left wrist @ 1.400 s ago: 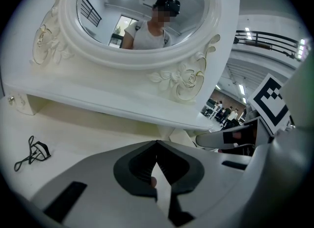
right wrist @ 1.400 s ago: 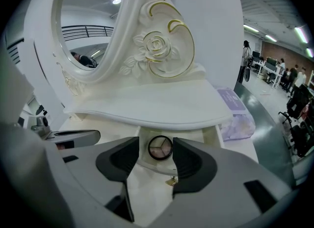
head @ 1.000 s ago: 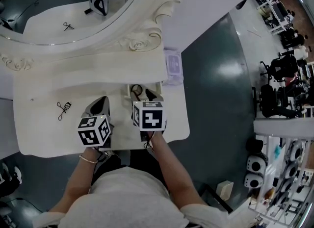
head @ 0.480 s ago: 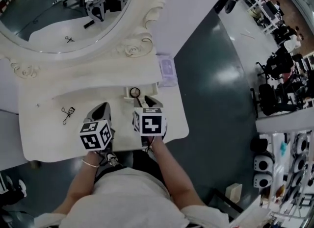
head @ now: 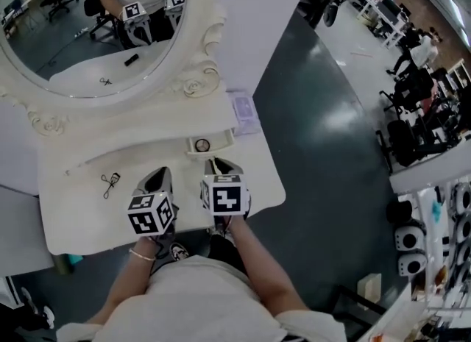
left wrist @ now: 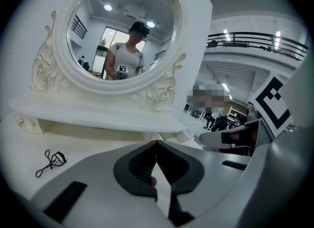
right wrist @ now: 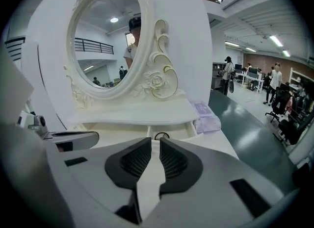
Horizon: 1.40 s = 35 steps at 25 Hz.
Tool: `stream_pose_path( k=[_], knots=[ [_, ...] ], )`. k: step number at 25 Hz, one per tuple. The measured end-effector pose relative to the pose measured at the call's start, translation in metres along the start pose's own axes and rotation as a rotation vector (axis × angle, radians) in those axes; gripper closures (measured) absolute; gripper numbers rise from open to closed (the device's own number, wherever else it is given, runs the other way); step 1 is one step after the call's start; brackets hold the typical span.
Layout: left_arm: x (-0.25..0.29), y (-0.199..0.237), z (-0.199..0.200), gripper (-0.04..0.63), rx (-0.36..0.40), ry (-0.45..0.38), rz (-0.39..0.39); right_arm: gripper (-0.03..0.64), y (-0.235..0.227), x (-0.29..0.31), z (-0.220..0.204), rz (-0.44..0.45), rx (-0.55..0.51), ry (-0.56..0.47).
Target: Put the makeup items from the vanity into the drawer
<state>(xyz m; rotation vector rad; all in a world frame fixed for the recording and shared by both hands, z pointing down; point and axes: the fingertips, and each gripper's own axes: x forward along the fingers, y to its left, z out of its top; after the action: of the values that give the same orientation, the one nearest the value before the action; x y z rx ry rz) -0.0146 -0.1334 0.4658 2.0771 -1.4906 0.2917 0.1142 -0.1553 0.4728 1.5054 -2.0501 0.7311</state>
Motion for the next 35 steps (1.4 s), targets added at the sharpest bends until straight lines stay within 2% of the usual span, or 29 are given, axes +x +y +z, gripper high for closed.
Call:
stream_pose_path(
  k=[8, 13, 23, 35],
  knots=[
    [-0.01, -0.003, 0.005, 0.592, 0.05, -0.005, -0.004, 0.591, 0.006, -0.012, 0.001, 0.01, 0.01, -0.06],
    [-0.013, -0.007, 0.015, 0.592, 0.058, -0.039, -0.024, 0.591, 0.006, -0.012, -0.004, 0.029, 0.016, -0.043],
    [-0.011, -0.005, 0.016, 0.592, 0.064, -0.053, 0.007, 0.591, 0.001, -0.014, -0.004, 0.034, -0.005, -0.022],
    [-0.007, 0.006, 0.014, 0.592, 0.003, -0.052, 0.054, 0.592, -0.002, -0.008, -0.007, 0.061, -0.004, -0.014]
  ],
)
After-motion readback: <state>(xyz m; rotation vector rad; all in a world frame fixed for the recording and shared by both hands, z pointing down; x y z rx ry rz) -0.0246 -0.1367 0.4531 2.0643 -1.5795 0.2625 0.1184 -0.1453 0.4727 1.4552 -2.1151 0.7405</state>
